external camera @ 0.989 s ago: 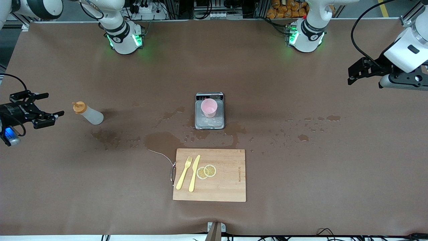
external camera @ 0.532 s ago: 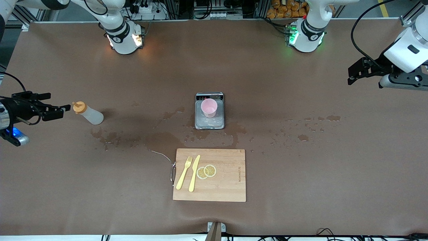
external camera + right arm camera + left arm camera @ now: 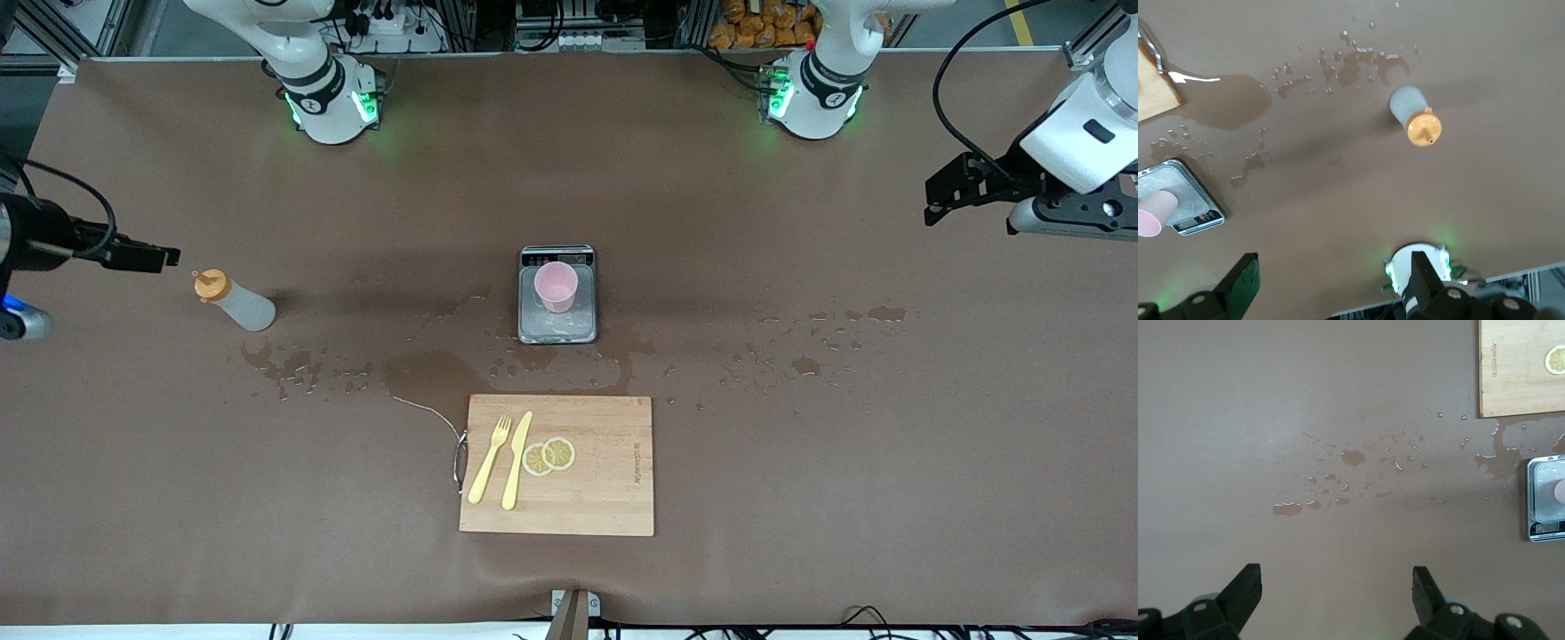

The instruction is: Add sauce to pink cup with both arms

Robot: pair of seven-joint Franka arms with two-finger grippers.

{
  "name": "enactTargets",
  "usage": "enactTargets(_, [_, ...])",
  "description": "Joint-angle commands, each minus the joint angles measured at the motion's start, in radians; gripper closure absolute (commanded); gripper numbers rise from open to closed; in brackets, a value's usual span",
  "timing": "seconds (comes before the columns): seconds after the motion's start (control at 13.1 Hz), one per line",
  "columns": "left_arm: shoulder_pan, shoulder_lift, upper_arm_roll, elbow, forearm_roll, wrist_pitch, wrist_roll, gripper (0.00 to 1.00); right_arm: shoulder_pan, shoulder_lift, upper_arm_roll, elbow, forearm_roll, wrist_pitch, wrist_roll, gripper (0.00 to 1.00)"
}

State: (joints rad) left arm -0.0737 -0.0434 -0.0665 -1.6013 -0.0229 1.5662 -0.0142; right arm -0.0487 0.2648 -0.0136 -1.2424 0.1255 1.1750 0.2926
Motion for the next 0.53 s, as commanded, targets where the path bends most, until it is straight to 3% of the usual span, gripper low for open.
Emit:
enactTargets(0.0, [0.003,-0.004,-0.003,0.003,0.014,-0.006,0.013,0.0,0.004,-0.113,-0.014,-0.097,-0.046,0.086,-0.089,0.0])
enactTargets(0.3, [0.003,-0.004,-0.003,0.003,0.014,-0.006,0.011,0.0,0.003,-0.177,-0.009,-0.103,-0.058,0.173,-0.119,0.0])
enactTargets(0.46, [0.003,-0.004,-0.003,0.003,0.015,-0.006,0.011,0.0,0.003,-0.232,-0.002,-0.155,-0.079,0.211,-0.133,0.0])
